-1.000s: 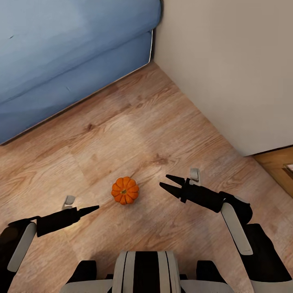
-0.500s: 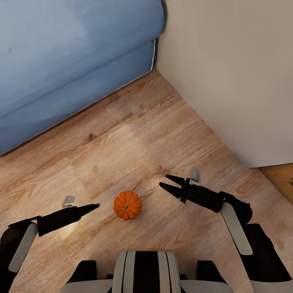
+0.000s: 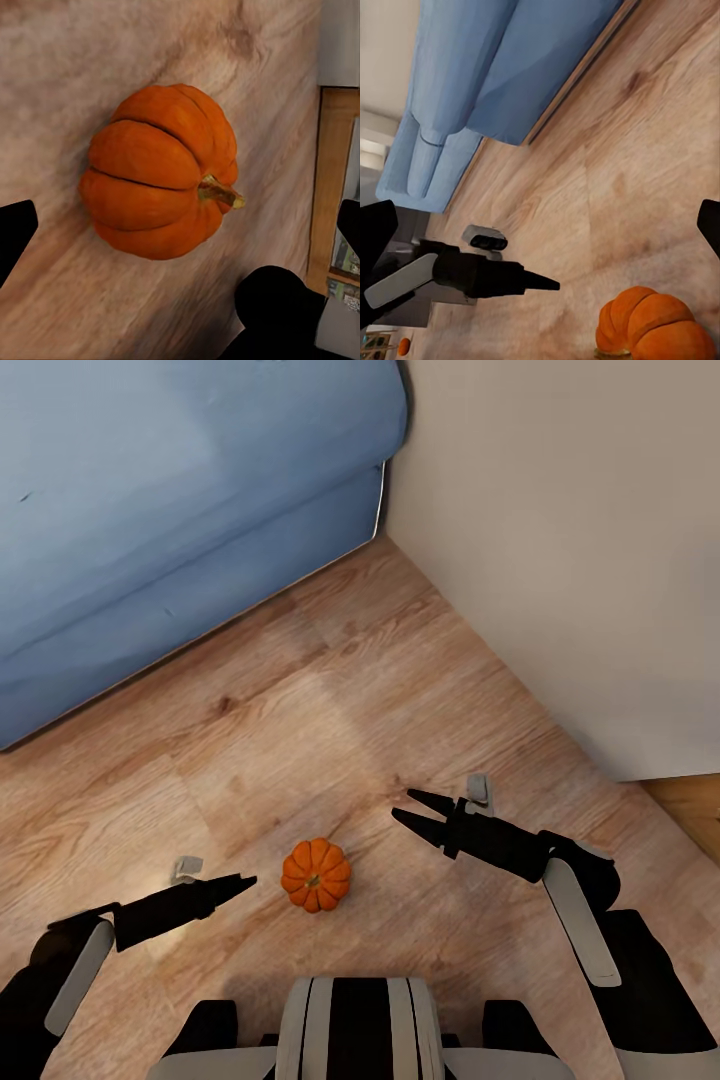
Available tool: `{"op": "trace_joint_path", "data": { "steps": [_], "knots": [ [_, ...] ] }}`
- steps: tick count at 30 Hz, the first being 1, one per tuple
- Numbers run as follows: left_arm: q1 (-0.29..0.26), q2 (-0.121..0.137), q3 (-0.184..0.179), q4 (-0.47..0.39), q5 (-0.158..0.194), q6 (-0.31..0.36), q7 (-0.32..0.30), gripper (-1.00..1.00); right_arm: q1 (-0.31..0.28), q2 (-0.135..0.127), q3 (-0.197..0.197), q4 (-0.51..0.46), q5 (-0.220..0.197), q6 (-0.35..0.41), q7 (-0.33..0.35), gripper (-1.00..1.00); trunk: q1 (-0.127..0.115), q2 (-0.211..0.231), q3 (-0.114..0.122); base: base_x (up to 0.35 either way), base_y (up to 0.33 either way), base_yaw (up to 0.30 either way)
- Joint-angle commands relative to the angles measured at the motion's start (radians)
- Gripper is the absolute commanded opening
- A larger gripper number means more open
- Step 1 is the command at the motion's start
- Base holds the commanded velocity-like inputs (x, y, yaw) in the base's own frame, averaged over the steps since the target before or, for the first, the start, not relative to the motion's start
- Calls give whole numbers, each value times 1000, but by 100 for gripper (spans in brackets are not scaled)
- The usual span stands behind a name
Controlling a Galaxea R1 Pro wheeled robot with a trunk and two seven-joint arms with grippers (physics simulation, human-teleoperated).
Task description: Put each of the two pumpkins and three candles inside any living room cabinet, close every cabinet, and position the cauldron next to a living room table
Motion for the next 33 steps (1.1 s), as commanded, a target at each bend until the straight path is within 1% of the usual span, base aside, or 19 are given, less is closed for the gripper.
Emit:
{"op": "trace_joint_path", "data": {
  "steps": [1,4,5,9,14,21,22,23,24,25,27,31,33],
  "knots": [
    [-1,0,-20,6,-1,-21,0,100,0,0,0,0,0,0,0,100,0,0,0,4,1,0],
    [-2,0,-50,13,-2,-50,0,100,1,0,0,0,0,-1,0,100,0,0,0,3,1,0],
    [-3,0,-65,15,-2,-69,0,100,1,0,0,0,0,-1,1,100,0,0,0,1,0,0],
    [-5,-1,-85,19,-2,-100,-4,100,1,0,0,0,0,-1,2,100,0,0,0,0,0,0],
    [-6,1,-90,22,-3,-109,-7,100,3,0,0,0,0,-1,3,100,0,0,0,0,0,0],
    [-8,7,-88,30,-6,-112,-4,100,4,0,1,0,0,-2,5,100,0,0,0,0,0,0],
    [-11,8,-88,36,-7,-112,-4,100,4,0,1,0,0,-2,5,100,0,0,0,0,0,0],
    [-30,11,-87,74,-9,-113,-2,100,4,0,1,0,0,-2,6,100,0,0,0,0,0,0],
    [-38,12,-88,91,-13,-115,-1,100,4,0,1,0,0,-2,6,100,0,0,0,0,0,0],
    [-52,12,-88,127,-32,-125,0,100,4,0,1,0,0,-2,6,100,0,0,0,0,0,0],
    [-78,10,-88,185,-81,-147,-1,100,5,0,1,0,0,-3,7,100,0,0,0,0,0,0],
    [-103,6,-88,232,-110,-159,-3,100,5,-1,2,0,0,-3,7,100,0,0,0,0,0,0],
    [-115,5,-89,251,-115,-161,-4,100,5,-1,2,0,0,-3,8,100,0,0,0,0,0,0]
  ]
}}
